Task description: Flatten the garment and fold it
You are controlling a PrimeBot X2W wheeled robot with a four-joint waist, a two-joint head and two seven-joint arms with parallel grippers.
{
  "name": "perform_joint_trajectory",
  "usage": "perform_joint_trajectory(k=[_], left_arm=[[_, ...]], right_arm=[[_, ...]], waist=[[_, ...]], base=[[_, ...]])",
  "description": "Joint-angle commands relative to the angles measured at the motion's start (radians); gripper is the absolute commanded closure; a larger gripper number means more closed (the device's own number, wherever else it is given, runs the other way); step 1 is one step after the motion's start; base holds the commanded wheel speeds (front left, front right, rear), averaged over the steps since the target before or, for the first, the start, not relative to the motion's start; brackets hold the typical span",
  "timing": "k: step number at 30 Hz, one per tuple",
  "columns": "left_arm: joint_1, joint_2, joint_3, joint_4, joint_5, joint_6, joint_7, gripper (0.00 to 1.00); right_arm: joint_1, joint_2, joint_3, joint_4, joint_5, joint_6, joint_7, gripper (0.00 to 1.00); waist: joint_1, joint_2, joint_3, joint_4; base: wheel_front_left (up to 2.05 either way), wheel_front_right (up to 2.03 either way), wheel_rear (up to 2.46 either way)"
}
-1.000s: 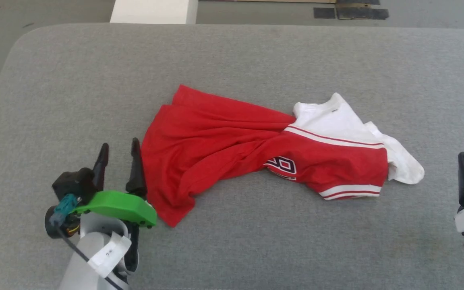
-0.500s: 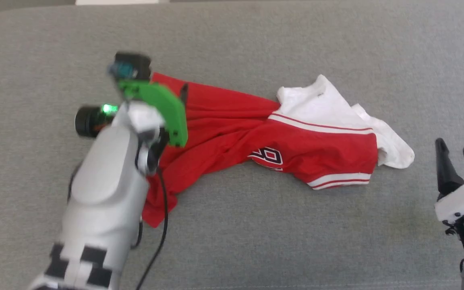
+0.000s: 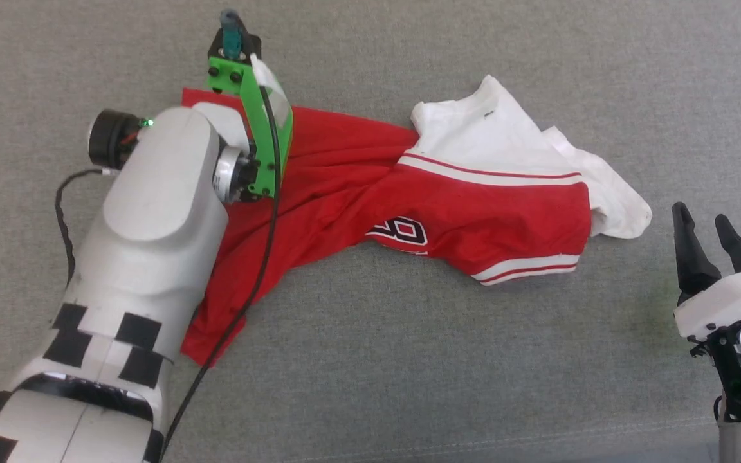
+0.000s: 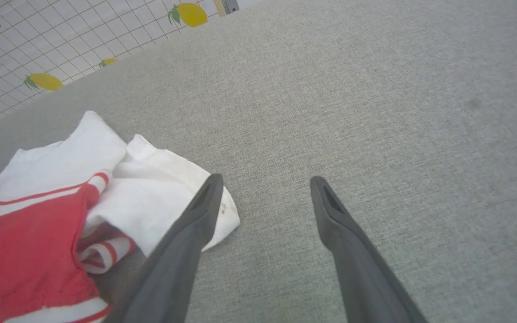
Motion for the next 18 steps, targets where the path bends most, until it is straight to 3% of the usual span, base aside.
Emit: perform_joint_trajectory(k=[1,2,3,4,10,18], left_arm=[[0.055,-0.012,-0.011,0.028,-0.01,-0.015,0.032,0.75],[0.063,-0.016,-0.007,0.024,-0.021,-0.018,0.043,0.94],[0.07,-0.018,-0.008,0.015,-0.027,-0.021,0.048,1.0],[0.08,-0.023,0.034,-0.051,-0.073,-0.015,-0.015,1.0],[0.089,-0.017,0.14,-0.134,-0.152,0.029,-0.125,1.0],[0.234,0.055,0.271,-0.252,-0.225,0.099,-0.179,1.0]], right_arm=[[-0.023,-0.003,0.006,0.006,0.007,0.003,-0.011,0.0],[-0.027,-0.004,0.008,0.01,0.008,0.003,-0.014,0.0],[-0.031,-0.005,0.011,0.013,0.008,0.003,-0.017,0.0],[-0.044,-0.019,0.023,0.024,0.006,0.003,-0.027,0.0],[-0.043,-0.032,0.021,0.029,-0.007,0.003,-0.028,0.0],[-0.013,-0.034,0.013,0.018,-0.021,0.003,-0.012,0.0]], waist=[[0.0,-0.0001,0.02,-0.007],[0.0,-0.0001,0.021,-0.005],[0.0,-0.0001,0.023,0.0],[0.0,-0.0001,0.015,0.036],[0.0,-0.0001,-0.025,0.098],[0.0,-0.0001,-0.076,0.185]], base=[[0.0,0.0,0.0],[0.0,0.0,0.0],[0.0,0.0,0.0],[0.0,0.0,0.0],[0.0,0.0,0.0],[0.0,0.0,0.0]])
